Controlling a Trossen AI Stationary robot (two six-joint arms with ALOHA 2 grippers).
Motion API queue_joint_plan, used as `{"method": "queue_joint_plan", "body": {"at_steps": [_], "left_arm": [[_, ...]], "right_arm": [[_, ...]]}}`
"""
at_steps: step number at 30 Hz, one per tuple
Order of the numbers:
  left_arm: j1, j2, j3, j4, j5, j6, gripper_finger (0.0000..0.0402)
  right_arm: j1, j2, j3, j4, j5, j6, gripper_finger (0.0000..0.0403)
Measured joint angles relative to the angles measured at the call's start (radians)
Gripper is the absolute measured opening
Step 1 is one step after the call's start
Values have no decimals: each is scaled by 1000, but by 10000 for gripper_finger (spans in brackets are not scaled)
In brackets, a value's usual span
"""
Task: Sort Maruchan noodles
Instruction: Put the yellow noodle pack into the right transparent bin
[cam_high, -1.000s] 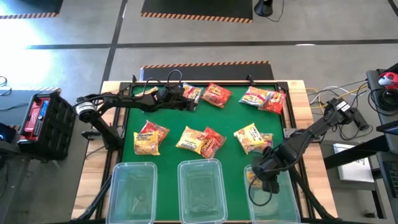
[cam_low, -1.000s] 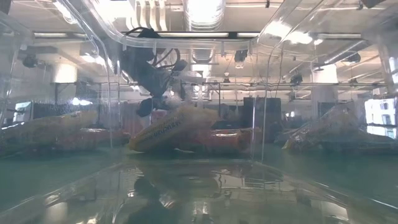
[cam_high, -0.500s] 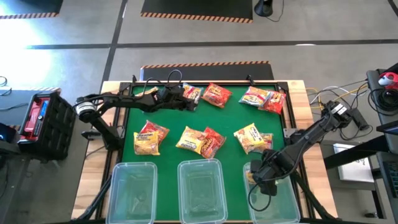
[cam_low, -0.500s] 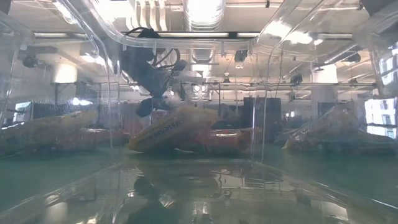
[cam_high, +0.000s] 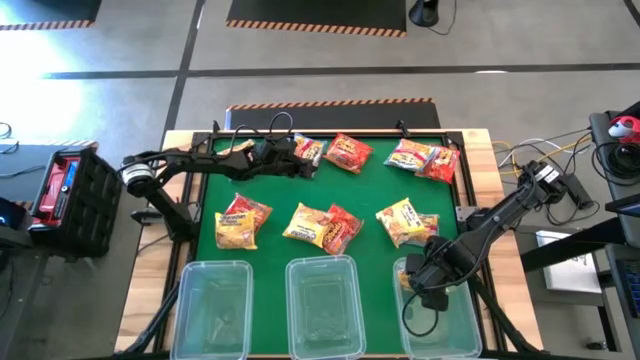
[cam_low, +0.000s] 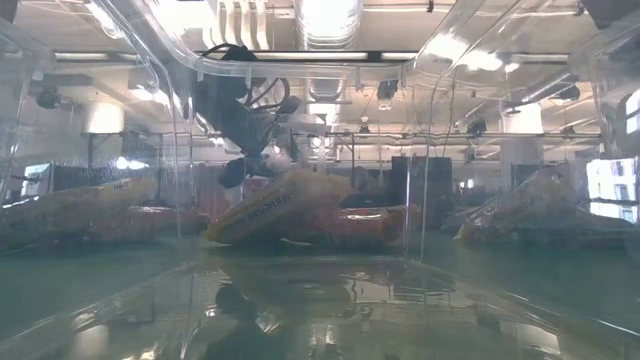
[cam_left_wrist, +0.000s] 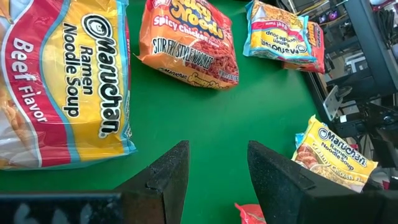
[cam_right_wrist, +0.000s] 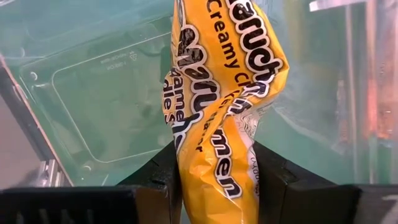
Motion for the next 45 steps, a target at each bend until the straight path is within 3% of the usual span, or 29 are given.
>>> {"method": "queue_joint_plan", "body": {"at_steps": [6, 17, 26, 30, 36, 45], "left_arm": [[0, 0, 0, 1, 0, -18, 146], [0, 0, 0, 1, 0, -21, 146], [0, 0, 0, 2, 0, -21, 146], [-5, 0, 0, 2, 0, -31, 146], [-19, 0, 0, 2, 1, -46, 146], [-18, 0, 0, 14, 0, -78, 146]], "right_arm": [[4, 0, 0, 0, 14, 12, 117], [6, -6, 0, -6, 18, 51, 203], [6, -39, 118, -111, 21, 84, 197], [5, -67, 190, -129, 141, 54, 190], [-42, -119, 225, -165, 430, 5, 184], [-291, -154, 220, -171, 621, -215, 185]]}}
